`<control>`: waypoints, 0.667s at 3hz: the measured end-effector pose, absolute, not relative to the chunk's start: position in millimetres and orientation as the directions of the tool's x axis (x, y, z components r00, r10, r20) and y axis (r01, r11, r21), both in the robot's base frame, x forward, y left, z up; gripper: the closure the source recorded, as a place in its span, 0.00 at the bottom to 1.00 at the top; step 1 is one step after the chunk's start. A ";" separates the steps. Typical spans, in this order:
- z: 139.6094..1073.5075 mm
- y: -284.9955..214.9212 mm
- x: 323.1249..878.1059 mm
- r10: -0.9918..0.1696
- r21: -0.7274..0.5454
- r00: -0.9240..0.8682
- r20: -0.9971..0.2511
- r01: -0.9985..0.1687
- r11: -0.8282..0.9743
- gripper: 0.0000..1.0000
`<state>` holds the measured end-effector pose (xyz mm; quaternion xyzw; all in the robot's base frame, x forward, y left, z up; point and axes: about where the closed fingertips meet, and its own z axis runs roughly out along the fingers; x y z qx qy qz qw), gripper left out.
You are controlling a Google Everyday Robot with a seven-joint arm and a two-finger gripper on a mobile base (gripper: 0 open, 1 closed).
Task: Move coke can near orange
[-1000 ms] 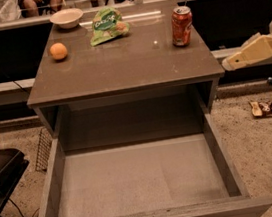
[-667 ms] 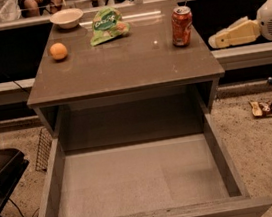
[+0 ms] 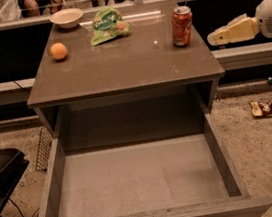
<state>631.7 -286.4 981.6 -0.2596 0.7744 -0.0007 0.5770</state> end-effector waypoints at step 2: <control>961.4 -254.1 693.6 -0.235 -0.149 -0.130 -0.963 -0.472 0.869 0.00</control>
Offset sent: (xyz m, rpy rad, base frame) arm 0.1168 0.0389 -0.0357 0.3746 -0.0779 0.1473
